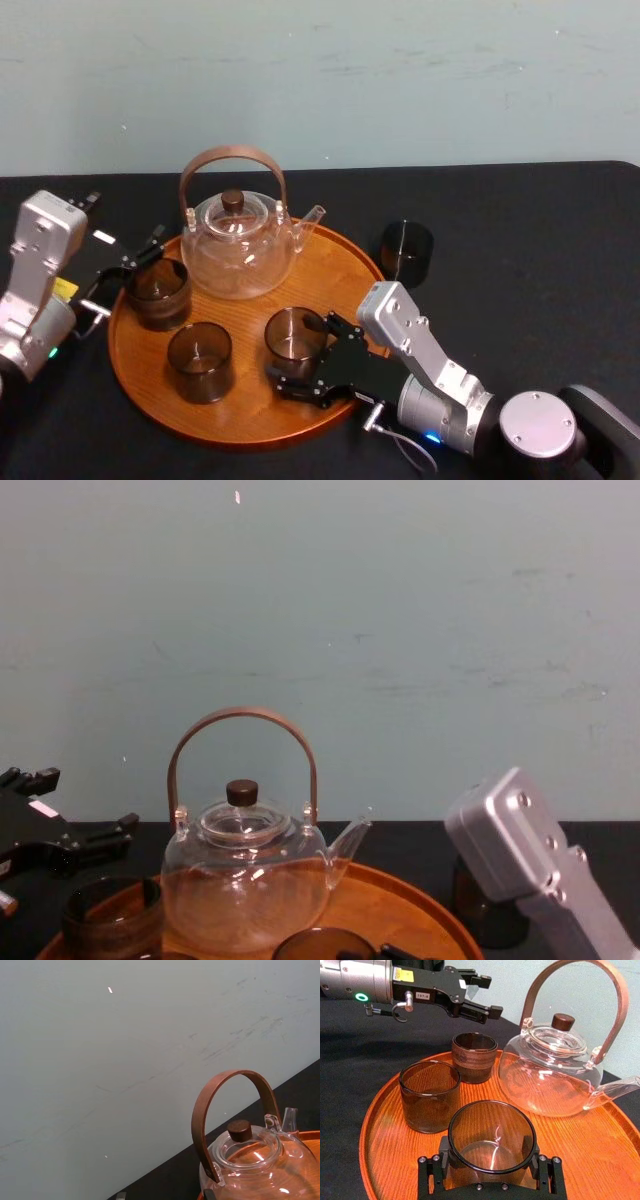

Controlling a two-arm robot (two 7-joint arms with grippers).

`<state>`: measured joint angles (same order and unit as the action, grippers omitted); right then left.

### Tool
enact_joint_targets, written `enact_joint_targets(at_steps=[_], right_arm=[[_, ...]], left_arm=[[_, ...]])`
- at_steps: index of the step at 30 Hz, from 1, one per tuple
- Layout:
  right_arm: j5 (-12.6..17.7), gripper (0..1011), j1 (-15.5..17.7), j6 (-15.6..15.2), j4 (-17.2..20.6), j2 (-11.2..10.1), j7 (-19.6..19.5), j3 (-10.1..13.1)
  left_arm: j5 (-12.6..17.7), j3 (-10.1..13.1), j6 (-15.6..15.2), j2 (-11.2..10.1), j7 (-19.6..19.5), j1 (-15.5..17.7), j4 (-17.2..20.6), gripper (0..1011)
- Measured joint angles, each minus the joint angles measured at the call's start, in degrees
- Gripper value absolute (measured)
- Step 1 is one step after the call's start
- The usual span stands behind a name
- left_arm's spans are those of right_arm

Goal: Pick up the glass from the table and place it on the tray.

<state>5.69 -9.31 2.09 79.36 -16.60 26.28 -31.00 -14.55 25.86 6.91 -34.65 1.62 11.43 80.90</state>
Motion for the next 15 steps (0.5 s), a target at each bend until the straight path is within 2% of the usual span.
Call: enact_joint_targets(at_steps=[15], right_arm=[[0.0,916,-0.1,-0.4,-0.2,0.1,-0.2,-0.1]], left_arm=[[0.0,0.0,0.0,0.0,0.0,0.0,0.0,1001]])
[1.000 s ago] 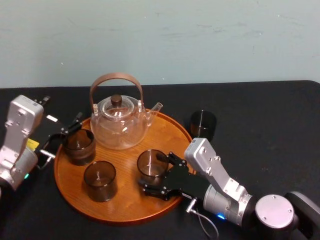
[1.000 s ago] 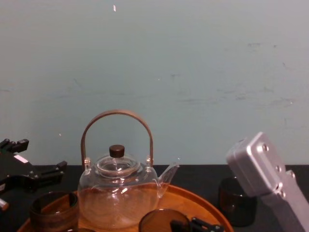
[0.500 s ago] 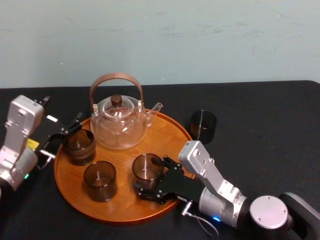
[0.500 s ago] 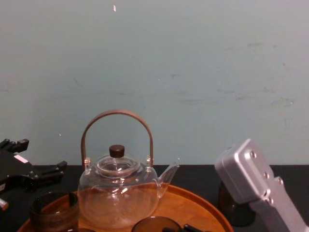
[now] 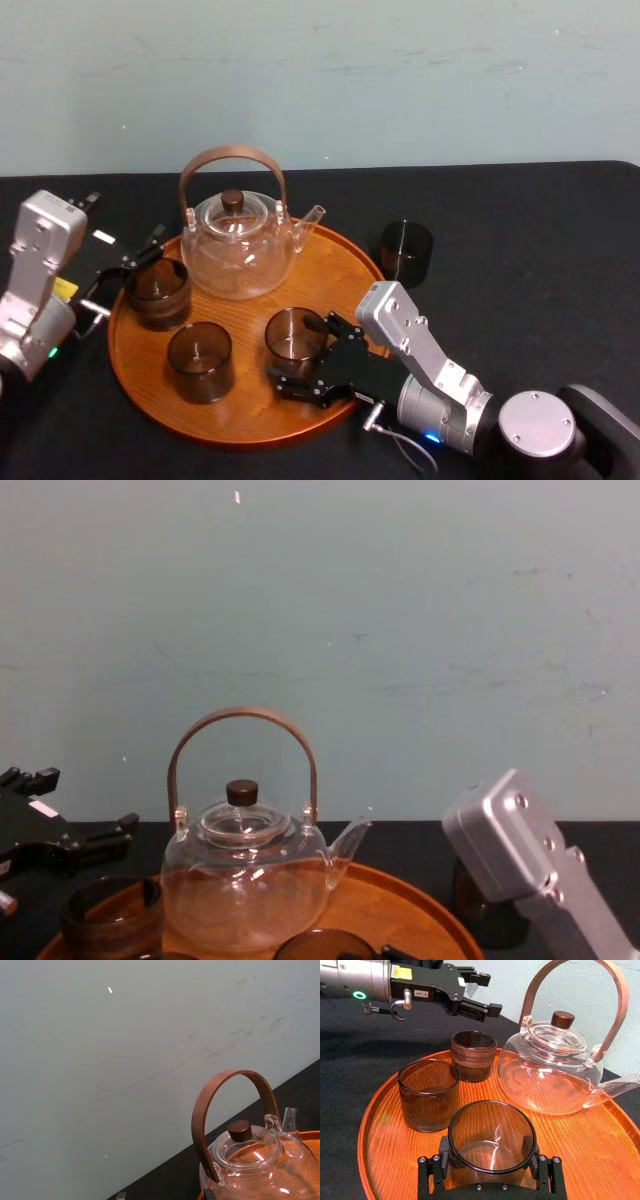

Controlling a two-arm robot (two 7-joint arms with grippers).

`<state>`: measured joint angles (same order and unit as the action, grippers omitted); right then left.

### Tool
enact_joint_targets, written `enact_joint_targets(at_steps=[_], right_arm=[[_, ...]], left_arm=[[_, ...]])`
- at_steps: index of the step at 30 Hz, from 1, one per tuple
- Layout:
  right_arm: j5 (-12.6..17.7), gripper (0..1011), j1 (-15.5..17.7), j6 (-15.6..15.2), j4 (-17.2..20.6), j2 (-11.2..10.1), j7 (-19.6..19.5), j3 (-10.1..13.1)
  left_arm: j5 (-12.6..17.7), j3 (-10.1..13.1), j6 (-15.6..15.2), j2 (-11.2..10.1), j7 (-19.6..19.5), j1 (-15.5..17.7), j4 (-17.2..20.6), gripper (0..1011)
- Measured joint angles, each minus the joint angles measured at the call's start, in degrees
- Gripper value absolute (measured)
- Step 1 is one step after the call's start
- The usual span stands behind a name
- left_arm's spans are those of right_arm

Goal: Pick up the glass from the table and place it on the tray.

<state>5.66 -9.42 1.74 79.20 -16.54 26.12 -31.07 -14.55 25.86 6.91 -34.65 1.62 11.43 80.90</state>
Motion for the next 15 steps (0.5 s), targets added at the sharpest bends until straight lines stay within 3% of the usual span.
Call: enact_joint_targets(at_steps=[7,15], right_arm=[[0.0,1002,0.0,0.0,0.0,0.0,0.0,0.0],[0.0,1002,0.1,0.1,0.1,0.0,0.0,0.0]], left_arm=[[0.0,0.0,0.0,0.0,0.0,0.0,0.0,1001],[0.0,0.0,0.0,0.0,0.0,0.0,0.0,1001]])
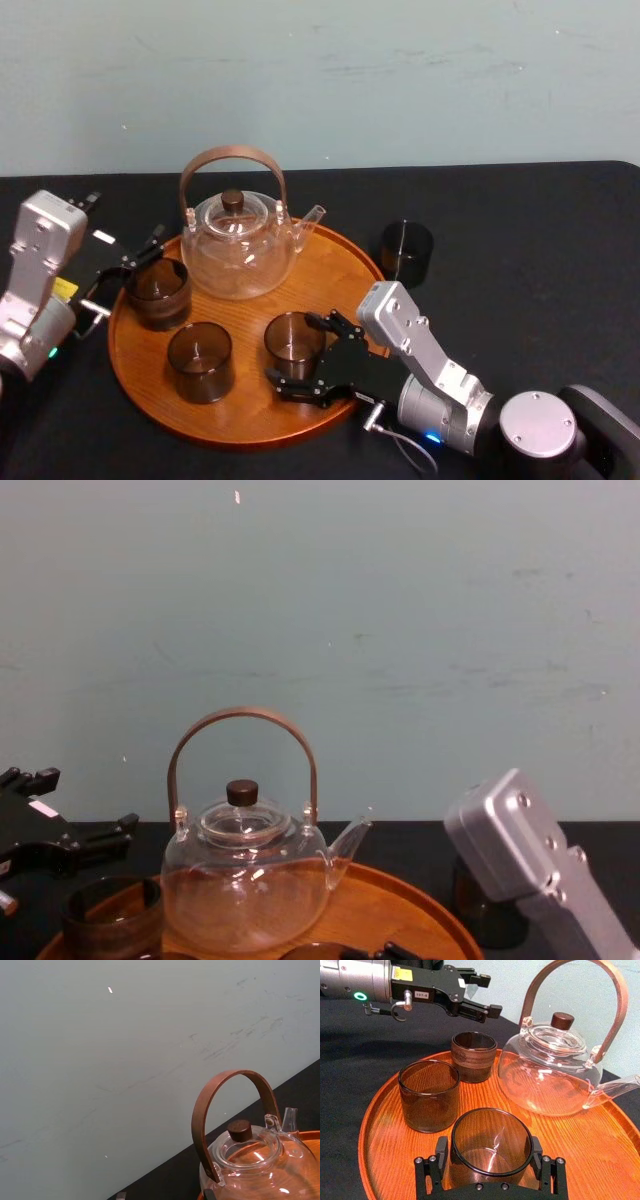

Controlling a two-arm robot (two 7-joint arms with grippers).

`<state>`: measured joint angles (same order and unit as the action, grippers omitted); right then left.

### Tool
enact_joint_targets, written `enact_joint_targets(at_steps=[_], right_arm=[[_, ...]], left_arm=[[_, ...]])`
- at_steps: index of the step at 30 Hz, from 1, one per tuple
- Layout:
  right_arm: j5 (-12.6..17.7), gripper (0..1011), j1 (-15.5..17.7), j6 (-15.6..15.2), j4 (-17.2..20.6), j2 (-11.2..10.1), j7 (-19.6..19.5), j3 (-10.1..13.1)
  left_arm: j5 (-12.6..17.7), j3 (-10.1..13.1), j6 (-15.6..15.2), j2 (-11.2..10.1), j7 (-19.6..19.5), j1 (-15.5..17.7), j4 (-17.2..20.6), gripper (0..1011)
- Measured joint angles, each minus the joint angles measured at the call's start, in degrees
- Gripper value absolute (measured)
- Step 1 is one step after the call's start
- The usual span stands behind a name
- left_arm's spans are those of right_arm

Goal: Pick up the glass from the table and place it on the tray.

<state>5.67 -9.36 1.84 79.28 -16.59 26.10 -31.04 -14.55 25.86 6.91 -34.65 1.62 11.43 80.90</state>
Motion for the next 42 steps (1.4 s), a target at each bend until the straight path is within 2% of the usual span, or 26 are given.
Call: enact_joint_targets(at_steps=[8,25,34,42], right_arm=[[1.0,1002,0.3,1.3,0.5,-0.5,0.8,0.2],[0.4,1002,3.6,3.0,8.0,-3.6,-1.6,2.5],[0.1,1002,7.1,4.7,13.4,-5.5,-2.7,4.5],[0.9,1002,11.5,6.1,16.8,-7.1,-4.4,8.0]], left_arm=[[0.0,0.0,0.0,0.0,0.0,0.0,0.0,1001],[0.0,0.0,0.0,0.0,0.0,0.0,0.0,1001],[0.0,0.0,0.0,0.0,0.0,0.0,0.0,1001],[0.0,0.0,0.0,0.0,0.0,0.0,0.0,1001]])
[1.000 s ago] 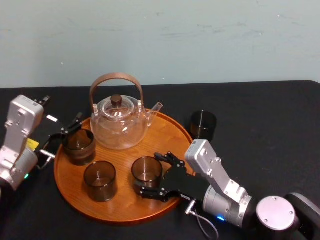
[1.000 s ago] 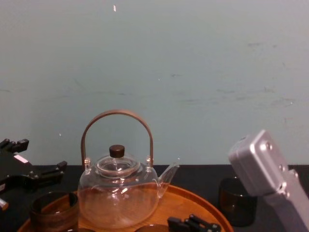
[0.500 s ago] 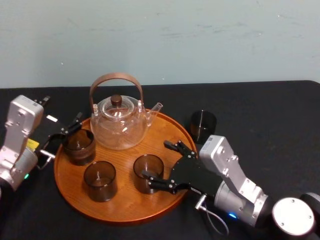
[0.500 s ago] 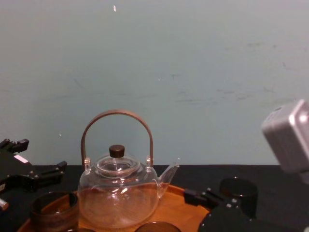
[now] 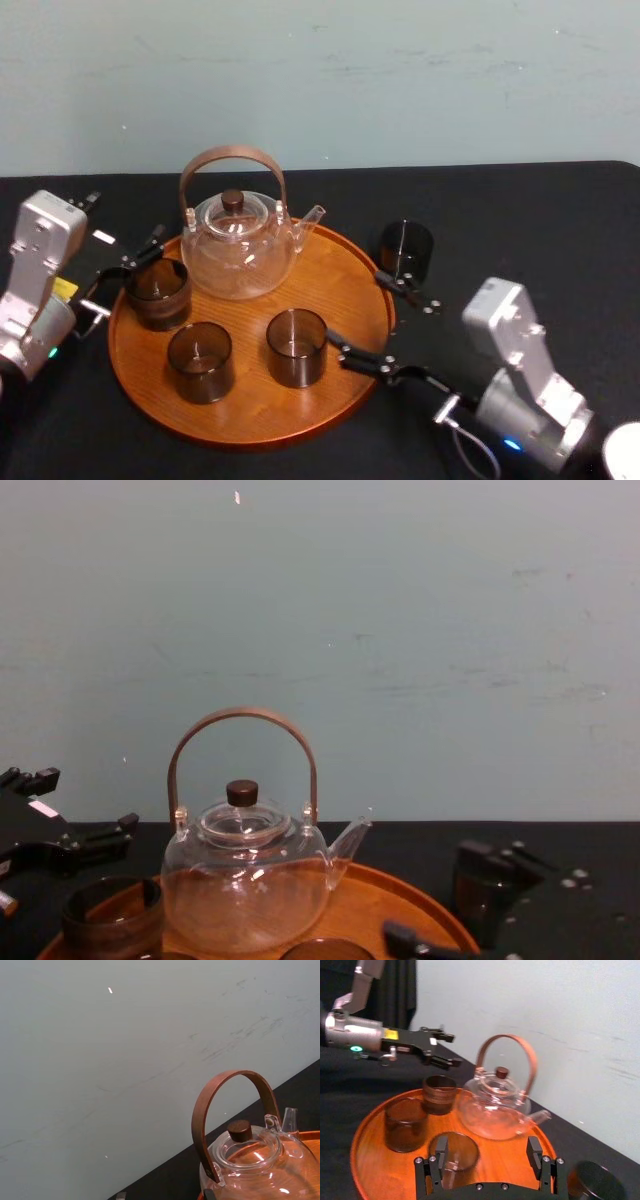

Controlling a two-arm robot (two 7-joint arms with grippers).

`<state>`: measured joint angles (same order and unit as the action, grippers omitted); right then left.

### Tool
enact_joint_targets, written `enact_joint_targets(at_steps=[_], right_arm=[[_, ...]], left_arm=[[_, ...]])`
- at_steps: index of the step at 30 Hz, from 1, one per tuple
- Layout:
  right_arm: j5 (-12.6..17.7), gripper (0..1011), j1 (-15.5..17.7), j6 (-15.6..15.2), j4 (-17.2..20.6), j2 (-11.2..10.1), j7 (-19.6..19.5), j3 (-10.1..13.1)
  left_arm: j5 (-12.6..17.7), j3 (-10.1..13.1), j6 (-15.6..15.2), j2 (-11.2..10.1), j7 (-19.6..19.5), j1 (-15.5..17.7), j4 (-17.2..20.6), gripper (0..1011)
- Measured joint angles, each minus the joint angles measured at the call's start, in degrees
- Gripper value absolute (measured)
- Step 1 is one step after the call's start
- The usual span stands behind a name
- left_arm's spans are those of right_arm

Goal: Pick up the glass from the table and place it on the tray.

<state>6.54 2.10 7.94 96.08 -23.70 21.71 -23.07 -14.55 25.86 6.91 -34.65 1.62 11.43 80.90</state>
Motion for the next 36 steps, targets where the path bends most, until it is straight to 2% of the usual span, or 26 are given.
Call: enact_joint_targets(at_steps=[10,16,20,28,36], right_arm=[[2.9,1002,5.2,1.2,1.0,-0.6,-2.9,7.2],[3.5,1002,6.1,0.5,-0.3,0.3,-4.9,10.3],[3.9,1002,5.3,-0.9,-2.6,1.6,-5.8,12.0],[4.4,1002,1.9,-2.8,-6.8,3.4,-5.6,12.9],[5.1,1002,-2.7,-5.2,-11.0,4.1,-3.0,11.7]], left_arm=[[0.0,0.0,0.0,0.0,0.0,0.0,0.0,1001],[0.0,0.0,0.0,0.0,0.0,0.0,0.0,1001],[0.0,0.0,0.0,0.0,0.0,0.0,0.0,1001],[0.0,0.0,0.0,0.0,0.0,0.0,0.0,1001],[0.0,0.0,0.0,0.0,0.0,0.0,0.0,1001]])
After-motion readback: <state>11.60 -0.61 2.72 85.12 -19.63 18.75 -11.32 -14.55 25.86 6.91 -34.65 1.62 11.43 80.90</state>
